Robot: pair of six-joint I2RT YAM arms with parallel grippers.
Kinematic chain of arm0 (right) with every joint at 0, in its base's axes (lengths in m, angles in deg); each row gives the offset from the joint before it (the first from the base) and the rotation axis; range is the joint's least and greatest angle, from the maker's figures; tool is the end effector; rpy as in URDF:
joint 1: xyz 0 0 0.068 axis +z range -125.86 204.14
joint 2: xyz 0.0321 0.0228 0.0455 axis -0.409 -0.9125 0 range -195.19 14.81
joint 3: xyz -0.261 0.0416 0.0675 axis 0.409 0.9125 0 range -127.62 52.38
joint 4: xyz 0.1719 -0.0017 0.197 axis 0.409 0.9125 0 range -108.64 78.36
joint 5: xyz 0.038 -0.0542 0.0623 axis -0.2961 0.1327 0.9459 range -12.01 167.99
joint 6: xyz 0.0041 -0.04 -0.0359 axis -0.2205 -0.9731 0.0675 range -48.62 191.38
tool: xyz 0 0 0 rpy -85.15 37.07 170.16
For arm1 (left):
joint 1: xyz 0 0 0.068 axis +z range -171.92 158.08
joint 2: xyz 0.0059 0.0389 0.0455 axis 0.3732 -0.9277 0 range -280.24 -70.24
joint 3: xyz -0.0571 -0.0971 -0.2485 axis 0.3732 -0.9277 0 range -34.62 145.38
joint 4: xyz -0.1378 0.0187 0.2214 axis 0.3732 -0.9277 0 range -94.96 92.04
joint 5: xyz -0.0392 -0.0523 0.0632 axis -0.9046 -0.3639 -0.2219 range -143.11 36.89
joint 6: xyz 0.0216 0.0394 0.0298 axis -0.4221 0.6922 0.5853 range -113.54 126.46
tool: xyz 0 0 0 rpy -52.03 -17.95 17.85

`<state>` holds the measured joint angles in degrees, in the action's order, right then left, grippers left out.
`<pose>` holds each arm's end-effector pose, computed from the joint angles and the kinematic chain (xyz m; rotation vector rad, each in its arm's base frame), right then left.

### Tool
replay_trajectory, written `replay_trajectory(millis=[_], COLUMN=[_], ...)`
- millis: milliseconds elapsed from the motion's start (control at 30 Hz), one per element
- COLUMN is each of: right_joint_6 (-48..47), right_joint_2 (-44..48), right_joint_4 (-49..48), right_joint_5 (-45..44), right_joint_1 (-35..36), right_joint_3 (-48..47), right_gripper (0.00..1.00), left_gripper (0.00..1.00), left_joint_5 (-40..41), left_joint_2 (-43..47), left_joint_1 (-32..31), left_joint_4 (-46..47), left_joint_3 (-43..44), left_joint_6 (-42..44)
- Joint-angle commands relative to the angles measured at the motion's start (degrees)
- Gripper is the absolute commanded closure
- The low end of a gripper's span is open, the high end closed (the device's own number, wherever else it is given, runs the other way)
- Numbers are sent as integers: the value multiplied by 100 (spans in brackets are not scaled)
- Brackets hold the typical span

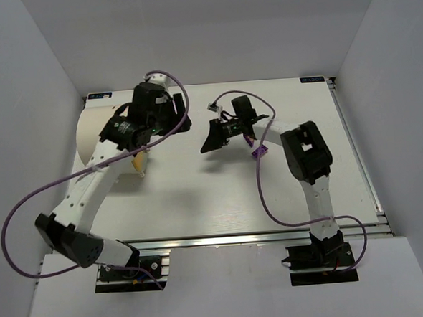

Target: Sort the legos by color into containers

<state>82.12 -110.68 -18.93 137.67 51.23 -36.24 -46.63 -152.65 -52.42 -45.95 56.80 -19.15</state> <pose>0.4126 0.2455 0.1747 -0.9147 2.0282 1.5087 0.2628 -0.1502 0.4040 0.0359 2.2763 -0.3971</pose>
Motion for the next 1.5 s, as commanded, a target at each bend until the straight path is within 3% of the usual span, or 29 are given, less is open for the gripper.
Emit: replay_trajectory(millis=[0, 67, 100, 200, 267, 400, 567, 733, 1467], right_joint_6=[1924, 2771, 3611, 4774, 5103, 4886, 4753, 4770, 4788], right_joint_2=[-579, -818, -1054, -1546, -1802, -2478, -2753, -2902, -3456], right_joint_4=[-1539, -2471, -3467, -4807, -5076, -4131, -3250, -3117, -3170], right_joint_5=[693, 747, 729, 475, 282, -236, -1194, -1652, -1828], right_joint_1=[243, 375, 489, 744, 903, 1166, 1395, 1387, 1694], right_joint_3=[-454, -647, -717, -1087, -1402, -2736, -3214, -3222, -3847], right_gripper=[30, 27, 25, 23, 22, 22, 24, 26, 36], left_gripper=[27, 26, 25, 23, 22, 20, 19, 18, 14], left_joint_5=[-165, 28, 55, 169, 248, 406, 609, 538, 415], left_joint_2=[514, 673, 769, 919, 972, 1052, 1025, 911, 726], left_joint_1=[27, 27, 27, 88, 88, 88, 141, 141, 141], left_joint_4=[-17, -219, -246, -413, -431, -466, -510, -553, -580], left_joint_3=[323, 499, 630, 851, 904, 974, 1133, 1203, 1124], left_joint_6=[-251, -322, -348, -410, -445, -533, -524, -516, -410])
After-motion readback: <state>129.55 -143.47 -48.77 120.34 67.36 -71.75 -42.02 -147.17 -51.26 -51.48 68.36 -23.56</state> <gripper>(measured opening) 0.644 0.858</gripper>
